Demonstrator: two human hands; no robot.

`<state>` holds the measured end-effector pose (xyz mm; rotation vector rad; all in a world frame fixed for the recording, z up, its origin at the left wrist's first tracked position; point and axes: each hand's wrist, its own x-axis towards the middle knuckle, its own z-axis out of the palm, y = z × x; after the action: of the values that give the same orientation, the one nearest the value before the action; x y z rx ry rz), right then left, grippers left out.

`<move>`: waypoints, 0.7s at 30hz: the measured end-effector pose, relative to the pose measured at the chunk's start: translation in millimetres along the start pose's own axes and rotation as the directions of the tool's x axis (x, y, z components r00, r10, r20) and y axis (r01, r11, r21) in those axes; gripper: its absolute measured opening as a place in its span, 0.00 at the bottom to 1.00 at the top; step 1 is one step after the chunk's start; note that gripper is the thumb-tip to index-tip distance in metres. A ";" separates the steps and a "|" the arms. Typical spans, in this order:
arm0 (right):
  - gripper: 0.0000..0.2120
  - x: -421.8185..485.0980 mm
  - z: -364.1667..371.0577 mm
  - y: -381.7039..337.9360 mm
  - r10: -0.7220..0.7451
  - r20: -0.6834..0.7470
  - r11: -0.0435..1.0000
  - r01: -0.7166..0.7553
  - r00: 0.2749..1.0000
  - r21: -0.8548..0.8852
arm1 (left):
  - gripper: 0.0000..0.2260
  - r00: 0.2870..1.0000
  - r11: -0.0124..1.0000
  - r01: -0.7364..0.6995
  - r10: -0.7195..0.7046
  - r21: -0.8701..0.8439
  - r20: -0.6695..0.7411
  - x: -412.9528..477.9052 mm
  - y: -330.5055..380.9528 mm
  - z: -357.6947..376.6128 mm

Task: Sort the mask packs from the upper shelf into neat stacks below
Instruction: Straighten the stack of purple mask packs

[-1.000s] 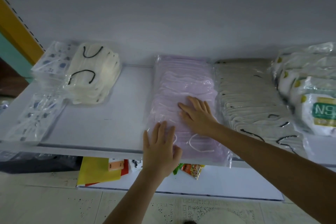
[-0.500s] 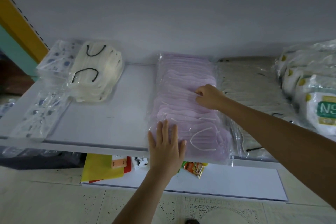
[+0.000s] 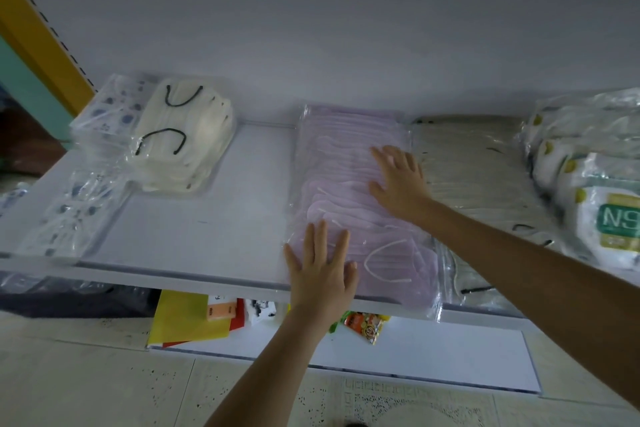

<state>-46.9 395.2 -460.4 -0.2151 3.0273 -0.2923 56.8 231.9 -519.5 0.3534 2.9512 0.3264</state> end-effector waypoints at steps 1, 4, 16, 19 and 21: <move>0.31 -11.5 8.0 -3.0 -0.046 0.054 0.998 0.048 0.998 -0.036 | 0.22 1.000 1.000 -0.021 0.021 0.023 -0.013 0.1 -2.9 -1.0; 0.37 -36.6 27.1 -10.2 -0.078 0.174 0.987 0.101 0.982 -0.124 | 0.20 0.992 0.994 -0.106 0.107 0.015 -0.070 8.9 -15.0 -10.6; 0.39 -106.1 59.2 -28.4 0.023 0.131 0.997 -0.013 0.991 -0.075 | 0.29 0.975 0.943 -0.203 0.169 0.262 0.147 61.2 -32.2 -33.0; 0.44 -102.4 58.4 -25.0 -0.050 0.092 0.999 0.051 0.995 -0.012 | 0.30 0.974 0.957 -0.186 0.210 0.221 -0.090 52.6 -36.8 -31.0; 0.46 -96.8 53.9 -20.5 0.014 -0.056 1.000 -0.013 0.998 0.017 | 0.31 0.992 0.993 -0.105 0.109 0.061 -0.066 48.7 -42.1 -32.5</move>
<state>56.9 379.8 -501.5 -0.1882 3.0794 -0.3274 -4.7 197.6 -503.9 0.5196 3.0206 0.2722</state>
